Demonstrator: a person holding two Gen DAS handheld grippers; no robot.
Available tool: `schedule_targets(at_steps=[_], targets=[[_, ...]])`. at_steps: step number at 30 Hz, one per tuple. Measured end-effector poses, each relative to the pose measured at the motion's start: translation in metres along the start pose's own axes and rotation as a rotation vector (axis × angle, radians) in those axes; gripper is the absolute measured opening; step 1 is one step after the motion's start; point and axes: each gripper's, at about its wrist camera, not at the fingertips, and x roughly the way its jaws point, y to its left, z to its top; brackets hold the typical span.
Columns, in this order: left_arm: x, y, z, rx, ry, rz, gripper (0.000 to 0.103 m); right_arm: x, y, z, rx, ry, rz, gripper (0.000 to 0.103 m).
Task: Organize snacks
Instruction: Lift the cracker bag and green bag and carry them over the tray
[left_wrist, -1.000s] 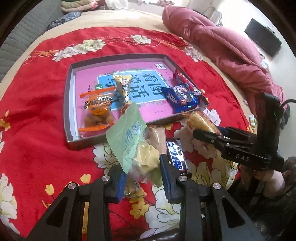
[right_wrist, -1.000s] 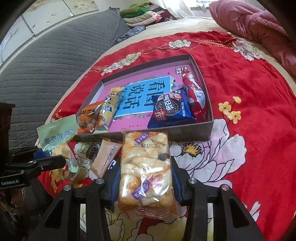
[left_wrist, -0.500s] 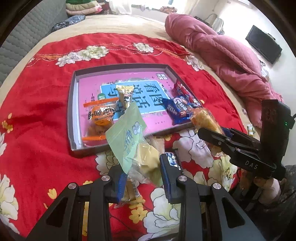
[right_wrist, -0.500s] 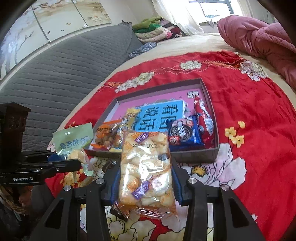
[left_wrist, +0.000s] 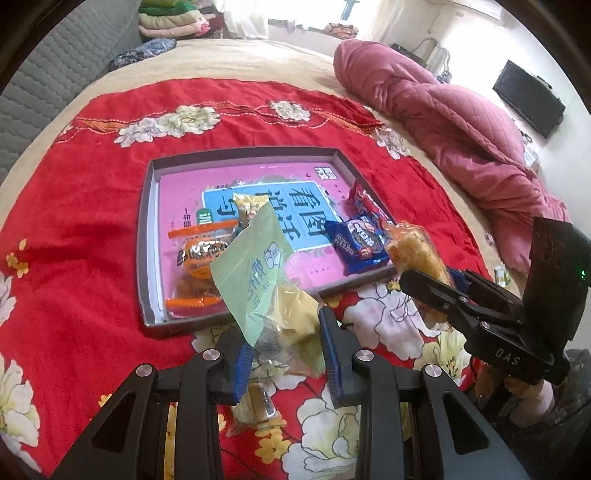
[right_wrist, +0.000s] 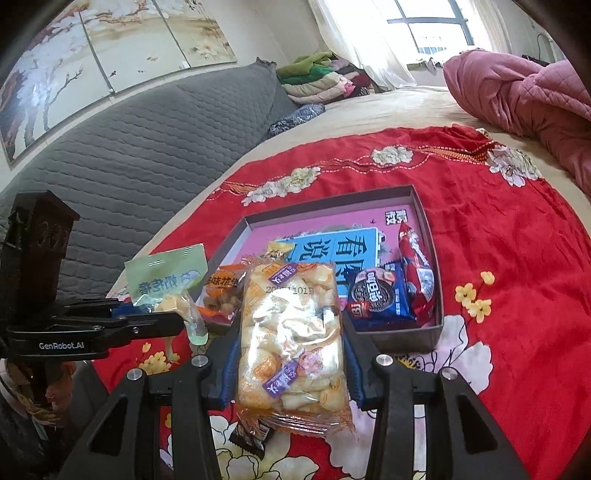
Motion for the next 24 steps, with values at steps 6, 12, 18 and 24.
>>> schedule_targets(at_steps=[6, 12, 18, 24], targets=[[-0.002, 0.002, 0.006, -0.006, -0.02, 0.009, 0.034, -0.001, -0.001, 0.004, 0.0, -0.016, -0.002, 0.046], [0.001, 0.006, 0.014, -0.021, -0.036, 0.023, 0.034, 0.0, -0.003, 0.011, 0.001, -0.043, -0.002, 0.046], [0.005, 0.008, 0.023, -0.029, -0.051, 0.033, 0.034, 0.004, -0.007, 0.018, 0.007, -0.056, -0.012, 0.046], [0.013, 0.01, 0.03, -0.041, -0.05, 0.034, 0.034, 0.005, -0.014, 0.024, 0.017, -0.075, -0.032, 0.046]])
